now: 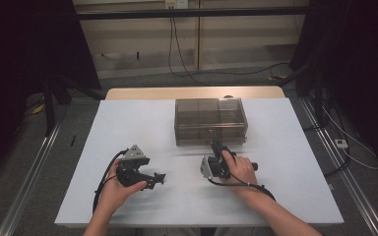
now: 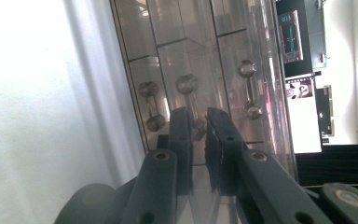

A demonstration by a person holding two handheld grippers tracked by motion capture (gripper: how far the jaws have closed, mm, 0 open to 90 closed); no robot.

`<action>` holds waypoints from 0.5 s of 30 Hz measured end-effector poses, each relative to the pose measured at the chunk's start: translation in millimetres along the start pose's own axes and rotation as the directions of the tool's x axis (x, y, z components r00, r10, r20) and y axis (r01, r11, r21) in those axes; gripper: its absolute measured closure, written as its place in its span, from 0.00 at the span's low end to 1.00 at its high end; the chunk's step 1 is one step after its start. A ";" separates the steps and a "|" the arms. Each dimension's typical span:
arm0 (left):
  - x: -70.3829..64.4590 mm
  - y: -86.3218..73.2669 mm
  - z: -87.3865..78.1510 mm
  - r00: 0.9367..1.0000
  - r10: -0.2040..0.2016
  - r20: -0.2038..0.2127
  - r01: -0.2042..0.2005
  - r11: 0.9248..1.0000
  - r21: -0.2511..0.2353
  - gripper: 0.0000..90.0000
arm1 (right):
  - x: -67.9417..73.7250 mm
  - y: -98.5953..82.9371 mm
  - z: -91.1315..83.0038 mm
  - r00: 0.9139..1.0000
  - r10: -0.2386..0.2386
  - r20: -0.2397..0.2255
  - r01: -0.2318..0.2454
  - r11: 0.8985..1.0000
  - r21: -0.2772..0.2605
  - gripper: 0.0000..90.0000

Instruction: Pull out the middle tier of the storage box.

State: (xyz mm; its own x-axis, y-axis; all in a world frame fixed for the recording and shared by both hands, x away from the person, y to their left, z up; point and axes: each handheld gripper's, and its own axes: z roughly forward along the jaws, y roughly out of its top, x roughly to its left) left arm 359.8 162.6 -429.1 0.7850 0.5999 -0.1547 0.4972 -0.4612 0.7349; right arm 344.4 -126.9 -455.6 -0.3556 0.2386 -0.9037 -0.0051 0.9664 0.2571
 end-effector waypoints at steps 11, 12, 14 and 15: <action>0.0 0.1 -0.2 1.000 0.001 -0.004 -0.001 1.000 -0.003 0.14 | 5.6 -0.1 -1.7 1.000 0.020 0.003 -0.020 1.000 -0.006 0.87; -0.3 0.0 0.1 1.000 -0.001 -0.007 0.001 1.000 -0.008 0.14 | 5.0 -0.6 -2.0 0.999 0.038 0.000 -0.038 0.999 -0.011 0.83; -0.3 -0.1 -0.1 1.000 0.000 -0.008 0.000 1.000 -0.008 0.14 | 3.2 -1.4 -2.8 0.998 0.065 -0.006 -0.065 0.998 -0.017 0.78; -0.4 0.0 -0.3 1.000 0.000 -0.011 0.000 1.000 -0.005 0.14 | 2.3 -1.9 -3.6 0.997 0.081 -0.004 -0.081 0.996 -0.024 0.77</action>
State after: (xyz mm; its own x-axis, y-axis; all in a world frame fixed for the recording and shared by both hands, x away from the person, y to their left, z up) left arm 359.3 162.6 -428.8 0.7810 0.6068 -0.1474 0.4954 -0.4583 0.7379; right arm 340.2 -128.6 -456.9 -0.3589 0.3156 -0.8784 0.0016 0.9413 0.3375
